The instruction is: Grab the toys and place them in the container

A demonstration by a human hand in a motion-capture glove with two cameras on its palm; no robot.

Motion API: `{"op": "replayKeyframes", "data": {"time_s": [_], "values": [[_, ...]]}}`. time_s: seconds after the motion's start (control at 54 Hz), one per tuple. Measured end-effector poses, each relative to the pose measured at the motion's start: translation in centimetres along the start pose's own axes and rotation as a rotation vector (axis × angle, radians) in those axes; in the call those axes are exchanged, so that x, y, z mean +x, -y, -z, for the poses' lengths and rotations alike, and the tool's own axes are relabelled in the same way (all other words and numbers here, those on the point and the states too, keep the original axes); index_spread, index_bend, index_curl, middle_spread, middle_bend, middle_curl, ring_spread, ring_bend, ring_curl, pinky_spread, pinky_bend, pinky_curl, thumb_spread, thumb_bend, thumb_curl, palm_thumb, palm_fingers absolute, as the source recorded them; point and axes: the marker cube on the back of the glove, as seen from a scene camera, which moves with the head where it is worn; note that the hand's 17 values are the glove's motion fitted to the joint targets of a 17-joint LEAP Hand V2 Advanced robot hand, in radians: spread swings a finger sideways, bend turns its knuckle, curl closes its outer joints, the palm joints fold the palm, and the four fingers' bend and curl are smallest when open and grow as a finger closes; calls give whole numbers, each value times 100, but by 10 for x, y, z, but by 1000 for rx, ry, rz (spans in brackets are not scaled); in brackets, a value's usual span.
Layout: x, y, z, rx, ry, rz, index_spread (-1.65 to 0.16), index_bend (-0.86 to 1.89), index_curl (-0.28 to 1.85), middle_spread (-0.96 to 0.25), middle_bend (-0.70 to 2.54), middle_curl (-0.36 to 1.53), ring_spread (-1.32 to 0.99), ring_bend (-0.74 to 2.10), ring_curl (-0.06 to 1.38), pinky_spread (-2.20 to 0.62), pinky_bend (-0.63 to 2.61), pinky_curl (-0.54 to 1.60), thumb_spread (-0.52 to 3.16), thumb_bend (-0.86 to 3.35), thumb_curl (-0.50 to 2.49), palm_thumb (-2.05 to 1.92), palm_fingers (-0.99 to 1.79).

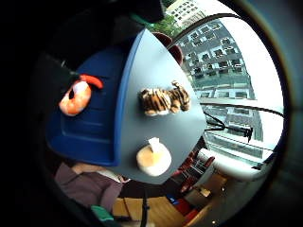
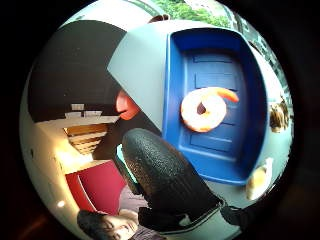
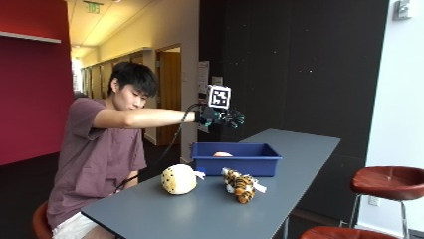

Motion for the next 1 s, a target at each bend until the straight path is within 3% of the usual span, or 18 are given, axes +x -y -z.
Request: {"op": "replayKeyframes", "data": {"time_s": [0.167,0.352,0.463,0.537,0.685,0.778,0.815,0.834,0.889,0.945,1.0], "values": [[55,-43,22,13,-111,-206,-20,3,28,5,10,28,4,39,24,5,96,41,105,-13,24,-19,-37],[122,-126,14,-25,-89,-3,-20,2,20,5,9,24,4,37,25,6,93,39,107,-12,19,-18,-35],[162,-151,-21,-37,-152,-193,-20,3,17,5,9,22,5,36,26,6,94,39,108,-11,17,-16,-35],[180,-167,-61,-84,-208,-105,-20,3,16,5,9,21,5,35,26,6,94,39,110,-10,17,-15,-35],[185,-178,-152,-179,-87,-187,-21,5,14,5,9,19,5,32,27,7,95,38,113,-7,17,-10,-35],[197,-184,-181,-121,-271,-96,-23,8,15,5,8,17,5,30,27,7,98,38,114,-6,18,-8,-31],[203,-184,-184,-50,-323,-70,-25,13,16,5,8,17,5,36,29,7,102,40,115,-2,20,-1,-12],[202,-183,-185,-1,-315,-72,-24,12,16,4,8,17,5,34,28,7,101,39,115,-4,20,-4,-20],[194,-179,-188,116,-241,-97,-26,19,18,4,15,17,3,51,31,4,101,38,119,2,23,7,16],[194,-175,-187,167,-173,-128,-25,21,20,2,24,20,-4,67,34,-3,93,34,124,7,26,16,42],[200,-174,-185,186,-173,-98,-25,21,21,0,27,22,-10,74,36,-8,90,33,127,9,28,20,51]]}}
